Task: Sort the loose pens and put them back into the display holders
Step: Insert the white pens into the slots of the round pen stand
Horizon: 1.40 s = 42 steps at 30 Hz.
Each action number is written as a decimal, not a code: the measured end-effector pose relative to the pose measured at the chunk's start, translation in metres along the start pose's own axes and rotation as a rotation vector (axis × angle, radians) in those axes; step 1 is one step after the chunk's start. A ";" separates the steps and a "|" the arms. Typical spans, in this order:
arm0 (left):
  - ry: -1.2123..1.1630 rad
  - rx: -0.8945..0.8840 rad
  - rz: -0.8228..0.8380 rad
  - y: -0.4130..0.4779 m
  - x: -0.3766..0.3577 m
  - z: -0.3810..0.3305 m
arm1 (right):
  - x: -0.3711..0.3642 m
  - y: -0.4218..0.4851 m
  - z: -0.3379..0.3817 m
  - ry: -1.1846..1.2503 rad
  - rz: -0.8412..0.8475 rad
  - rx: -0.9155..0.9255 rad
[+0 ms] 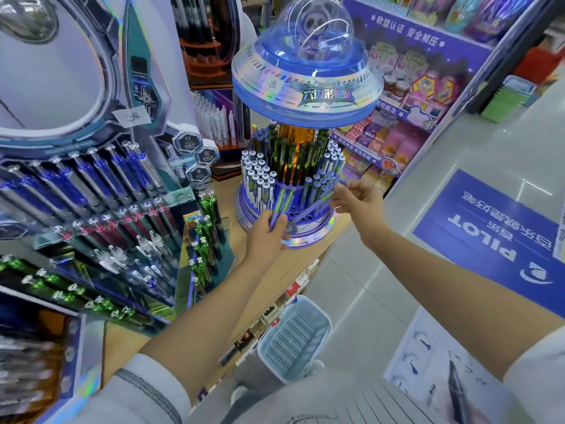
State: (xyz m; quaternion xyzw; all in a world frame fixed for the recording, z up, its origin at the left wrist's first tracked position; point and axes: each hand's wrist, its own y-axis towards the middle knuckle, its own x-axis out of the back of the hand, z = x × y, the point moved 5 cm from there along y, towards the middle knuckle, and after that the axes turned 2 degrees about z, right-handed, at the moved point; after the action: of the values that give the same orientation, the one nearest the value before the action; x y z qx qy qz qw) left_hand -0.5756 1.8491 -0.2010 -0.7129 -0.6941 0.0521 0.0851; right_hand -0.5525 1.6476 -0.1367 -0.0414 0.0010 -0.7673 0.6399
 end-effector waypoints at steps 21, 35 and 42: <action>-0.066 0.012 0.122 0.002 0.018 0.003 | -0.029 0.001 0.002 -0.494 -0.137 0.162; -0.048 -0.043 0.234 -0.012 0.003 -0.016 | -0.048 -0.018 -0.008 -0.362 0.248 -0.002; -0.076 -0.009 0.282 -0.017 -0.009 -0.023 | -0.036 -0.020 -0.006 -0.027 0.241 -0.147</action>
State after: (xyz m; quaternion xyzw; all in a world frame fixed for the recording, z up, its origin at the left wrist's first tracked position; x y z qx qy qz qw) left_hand -0.5878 1.8398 -0.1756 -0.8012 -0.5900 0.0876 0.0474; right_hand -0.5663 1.6860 -0.1443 -0.0980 0.0536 -0.6820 0.7227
